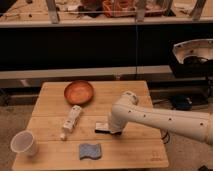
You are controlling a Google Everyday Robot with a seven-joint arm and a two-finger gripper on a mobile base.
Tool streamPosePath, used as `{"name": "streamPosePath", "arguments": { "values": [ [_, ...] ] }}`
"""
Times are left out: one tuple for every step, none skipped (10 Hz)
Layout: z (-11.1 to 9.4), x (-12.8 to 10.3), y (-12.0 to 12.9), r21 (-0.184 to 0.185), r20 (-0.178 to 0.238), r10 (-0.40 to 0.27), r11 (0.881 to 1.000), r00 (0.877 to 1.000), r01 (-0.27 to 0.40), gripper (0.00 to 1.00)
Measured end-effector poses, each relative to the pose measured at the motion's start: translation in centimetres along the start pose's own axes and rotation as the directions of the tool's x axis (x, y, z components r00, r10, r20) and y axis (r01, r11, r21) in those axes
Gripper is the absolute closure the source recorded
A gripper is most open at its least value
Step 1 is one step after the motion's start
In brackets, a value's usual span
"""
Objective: Push the eraser across the table
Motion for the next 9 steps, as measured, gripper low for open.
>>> {"name": "streamPosePath", "arguments": {
  "values": [
    [0.1, 0.0, -0.1, 0.002, 0.001, -0.004, 1.0, 1.0, 0.004, 1.0],
    [0.1, -0.1, -0.2, 0.003, 0.003, -0.012, 1.0, 1.0, 0.012, 1.0],
    [0.2, -0.1, -0.3, 0.004, 0.006, -0.019, 1.0, 1.0, 0.019, 1.0],
    [0.3, 0.0, -0.3, 0.005, 0.005, -0.024, 1.0, 1.0, 0.024, 1.0],
    [0.3, -0.1, -0.4, 0.006, 0.007, -0.029, 1.0, 1.0, 0.029, 1.0],
    [0.4, -0.3, -0.7, 0.008, 0.009, -0.037, 0.999, 0.999, 0.037, 1.0],
    [0.5, -0.1, -1.1, 0.011, 0.008, -0.043, 0.999, 0.999, 0.043, 1.0],
    [0.6, -0.2, -1.4, 0.012, 0.01, -0.053, 0.999, 0.999, 0.053, 1.0],
    [0.6, -0.2, -1.4, 0.012, 0.011, -0.06, 0.998, 0.998, 0.06, 1.0]
  ]
}}
